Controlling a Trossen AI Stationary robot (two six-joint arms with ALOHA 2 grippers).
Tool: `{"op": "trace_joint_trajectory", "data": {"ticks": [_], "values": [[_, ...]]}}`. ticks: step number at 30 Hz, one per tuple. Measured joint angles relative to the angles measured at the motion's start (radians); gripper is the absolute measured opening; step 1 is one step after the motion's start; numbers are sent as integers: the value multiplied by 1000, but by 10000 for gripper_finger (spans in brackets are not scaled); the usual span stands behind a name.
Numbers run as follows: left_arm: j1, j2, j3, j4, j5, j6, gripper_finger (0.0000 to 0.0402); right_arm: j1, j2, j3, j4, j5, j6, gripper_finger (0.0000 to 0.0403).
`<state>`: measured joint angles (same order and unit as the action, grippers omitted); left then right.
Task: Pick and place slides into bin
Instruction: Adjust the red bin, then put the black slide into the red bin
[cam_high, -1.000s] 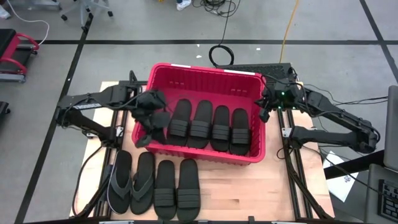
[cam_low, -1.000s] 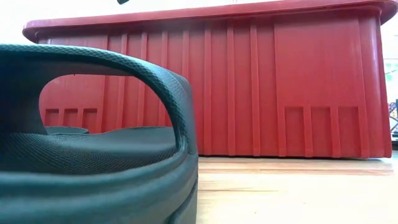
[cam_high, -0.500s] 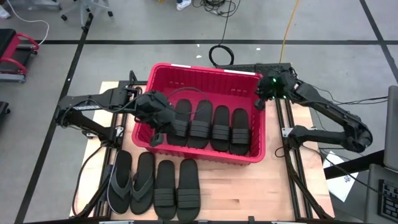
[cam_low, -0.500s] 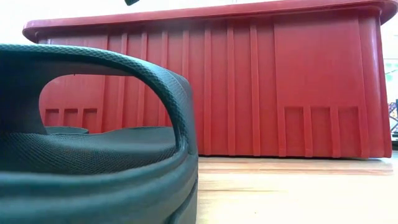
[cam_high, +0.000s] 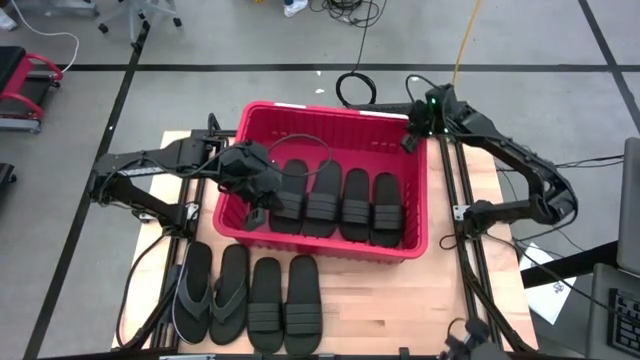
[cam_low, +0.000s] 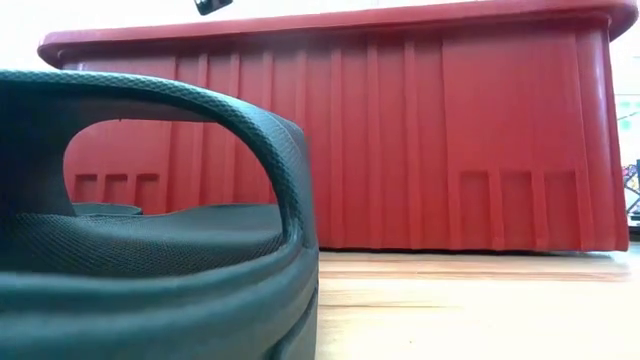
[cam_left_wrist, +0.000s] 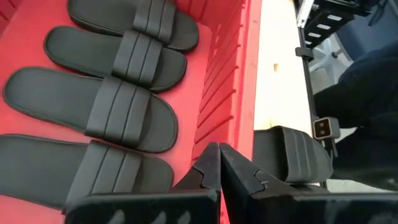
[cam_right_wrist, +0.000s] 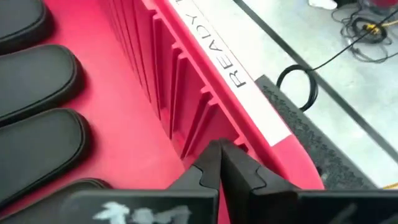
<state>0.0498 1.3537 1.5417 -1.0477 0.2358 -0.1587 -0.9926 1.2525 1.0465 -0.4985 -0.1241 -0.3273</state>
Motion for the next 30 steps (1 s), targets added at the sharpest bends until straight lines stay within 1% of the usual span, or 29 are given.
{"op": "trace_joint_trajectory", "data": {"ticks": [5,9,15,18,22,25,27,28,30], "values": [[29,0,0,0,-2,-1,2,-51,90,80,9,-2,-51,0],[49,0,0,-5,-3,6,1,-70,157,141,18,-4,-56,0],[64,0,0,-9,-3,6,1,-79,193,209,14,-3,-92,0],[64,0,0,-28,-3,19,2,-83,194,232,-4,-10,-75,0],[60,0,0,-36,-17,61,1,-74,131,248,-61,-49,-30,0],[35,0,0,-37,-72,154,0,-58,37,250,-86,-135,-28,0],[19,0,0,-49,-101,187,0,-50,-38,251,-87,-203,-9,0],[15,0,0,-57,-124,187,0,-48,-75,251,-85,-240,9,0],[15,0,0,-60,-218,171,0,-47,-147,251,-92,-307,53,0]]}}
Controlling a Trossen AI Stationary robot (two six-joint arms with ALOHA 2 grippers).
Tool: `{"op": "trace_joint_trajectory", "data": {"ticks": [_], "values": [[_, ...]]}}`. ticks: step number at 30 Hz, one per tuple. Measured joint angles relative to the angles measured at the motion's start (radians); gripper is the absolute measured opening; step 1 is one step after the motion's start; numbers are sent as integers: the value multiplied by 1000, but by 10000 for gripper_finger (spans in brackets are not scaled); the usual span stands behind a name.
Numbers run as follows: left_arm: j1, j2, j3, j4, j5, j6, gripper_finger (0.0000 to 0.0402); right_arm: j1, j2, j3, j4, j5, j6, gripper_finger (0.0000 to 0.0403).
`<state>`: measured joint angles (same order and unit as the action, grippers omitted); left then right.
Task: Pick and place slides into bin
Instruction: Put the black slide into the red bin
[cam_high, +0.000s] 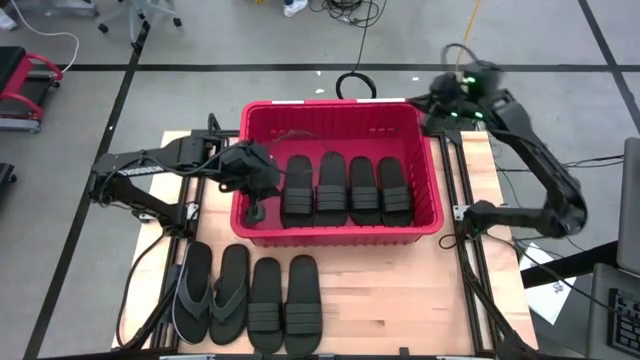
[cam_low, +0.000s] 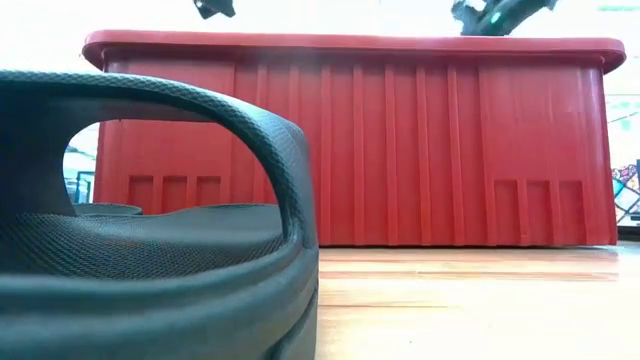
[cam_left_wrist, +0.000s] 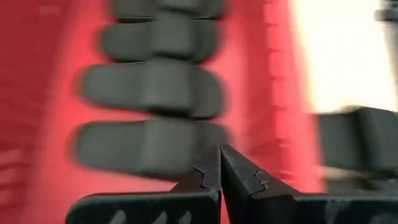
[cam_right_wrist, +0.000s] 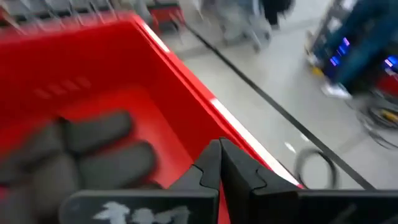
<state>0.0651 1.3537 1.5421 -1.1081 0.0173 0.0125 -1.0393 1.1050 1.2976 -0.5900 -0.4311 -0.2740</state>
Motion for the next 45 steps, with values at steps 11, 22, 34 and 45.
{"op": "trace_joint_trajectory", "data": {"ticks": [11,22,34,45], "values": [[15,-68,1,245,-46,129,0,1,-293,0,-346,-354,49,0],[-19,-80,0,255,139,26,0,1,-512,-1,-458,-534,86,0],[-238,10,0,460,117,-193,0,1,-612,-1,-458,-762,207,0],[-504,142,0,549,172,-538,0,0,-643,-2,-507,-948,230,0]]}}
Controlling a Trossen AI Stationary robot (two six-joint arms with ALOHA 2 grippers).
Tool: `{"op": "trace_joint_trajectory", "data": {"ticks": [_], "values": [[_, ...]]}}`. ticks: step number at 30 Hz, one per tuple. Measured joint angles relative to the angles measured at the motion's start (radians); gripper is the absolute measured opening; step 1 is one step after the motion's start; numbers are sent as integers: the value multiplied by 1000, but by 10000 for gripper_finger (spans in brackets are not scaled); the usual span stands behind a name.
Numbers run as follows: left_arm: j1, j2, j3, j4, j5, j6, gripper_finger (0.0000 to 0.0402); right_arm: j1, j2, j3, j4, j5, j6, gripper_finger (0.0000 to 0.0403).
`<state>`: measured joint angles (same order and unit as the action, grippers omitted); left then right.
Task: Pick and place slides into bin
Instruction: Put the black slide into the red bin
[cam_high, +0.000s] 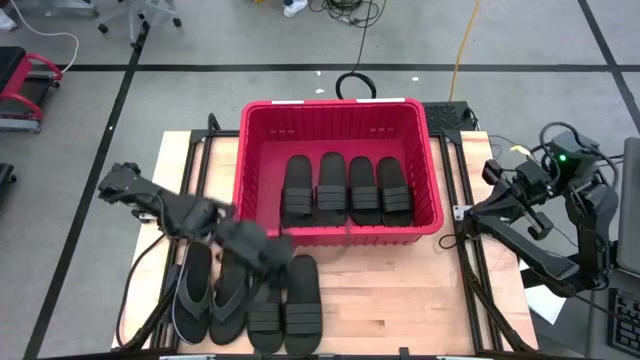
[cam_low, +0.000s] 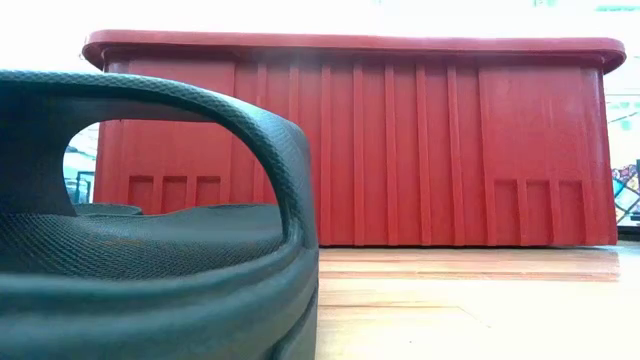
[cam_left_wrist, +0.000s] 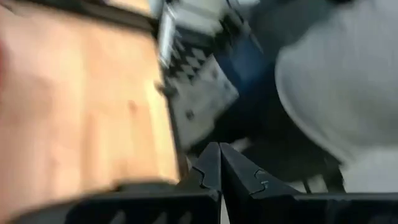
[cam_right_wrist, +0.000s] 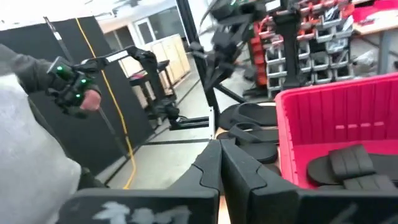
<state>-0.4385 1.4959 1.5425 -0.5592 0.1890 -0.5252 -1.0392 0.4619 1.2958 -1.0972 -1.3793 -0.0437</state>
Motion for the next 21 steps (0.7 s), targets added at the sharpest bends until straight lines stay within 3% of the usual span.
{"op": "trace_joint_trajectory", "data": {"ticks": [8,14,18,21], "values": [[-123,99,0,-315,-54,-31,12,-2,-51,0,35,267,159,0],[-152,209,-1,-360,1,20,34,-2,-29,0,34,406,214,0],[-153,276,-1,-330,-52,27,54,-2,8,-8,47,404,236,0],[-141,322,-1,-259,-54,54,76,-2,42,-49,101,348,297,0]]}}
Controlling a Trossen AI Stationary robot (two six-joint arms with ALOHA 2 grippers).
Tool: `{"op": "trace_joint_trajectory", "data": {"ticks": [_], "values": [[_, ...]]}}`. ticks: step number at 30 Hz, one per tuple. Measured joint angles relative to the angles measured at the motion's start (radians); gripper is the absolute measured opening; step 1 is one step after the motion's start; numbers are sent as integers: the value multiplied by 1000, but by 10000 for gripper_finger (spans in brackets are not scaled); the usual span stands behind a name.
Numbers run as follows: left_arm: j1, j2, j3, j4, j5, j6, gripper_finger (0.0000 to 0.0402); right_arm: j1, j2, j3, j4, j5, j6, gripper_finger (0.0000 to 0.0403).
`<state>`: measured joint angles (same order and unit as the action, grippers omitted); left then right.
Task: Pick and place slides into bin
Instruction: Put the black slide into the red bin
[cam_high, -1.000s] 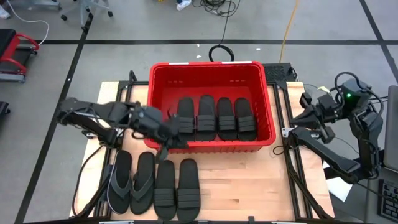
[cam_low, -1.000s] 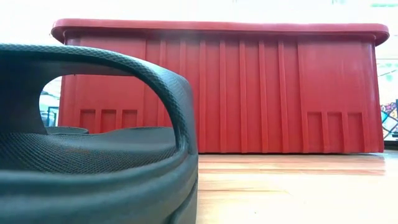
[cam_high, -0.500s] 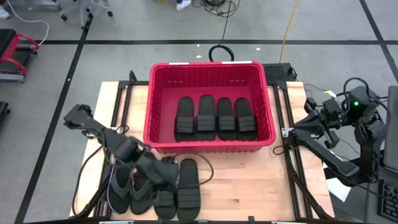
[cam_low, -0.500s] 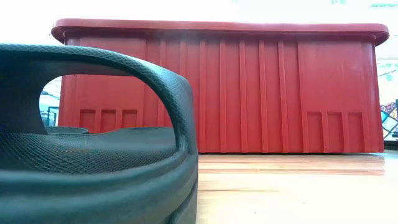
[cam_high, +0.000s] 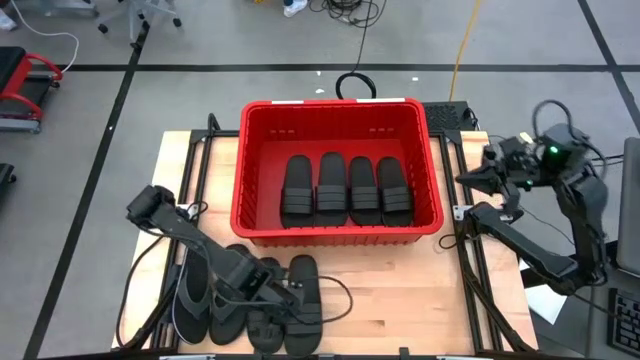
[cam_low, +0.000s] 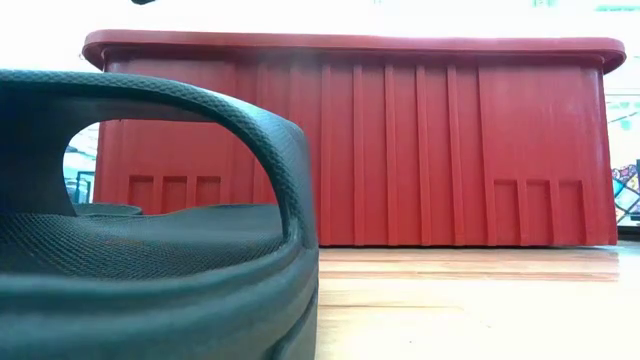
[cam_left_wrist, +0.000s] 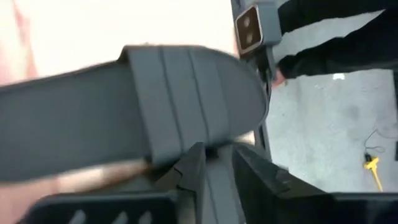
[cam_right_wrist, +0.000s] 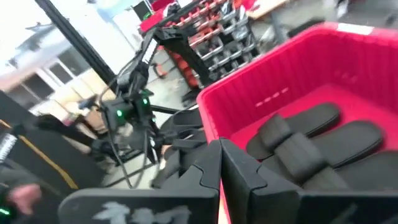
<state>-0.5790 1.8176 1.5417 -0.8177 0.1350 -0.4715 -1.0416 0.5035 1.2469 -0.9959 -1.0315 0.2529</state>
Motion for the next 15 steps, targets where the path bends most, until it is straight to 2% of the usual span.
{"op": "trace_joint_trajectory", "data": {"ticks": [5,10,15], "values": [[34,30,0,39,48,-47,124,4,14,-64,65,-22,24,0],[79,29,0,73,58,-74,182,6,14,-81,87,-105,-4,0],[136,51,-1,116,157,-96,233,7,10,-82,85,-161,-36,0]]}}
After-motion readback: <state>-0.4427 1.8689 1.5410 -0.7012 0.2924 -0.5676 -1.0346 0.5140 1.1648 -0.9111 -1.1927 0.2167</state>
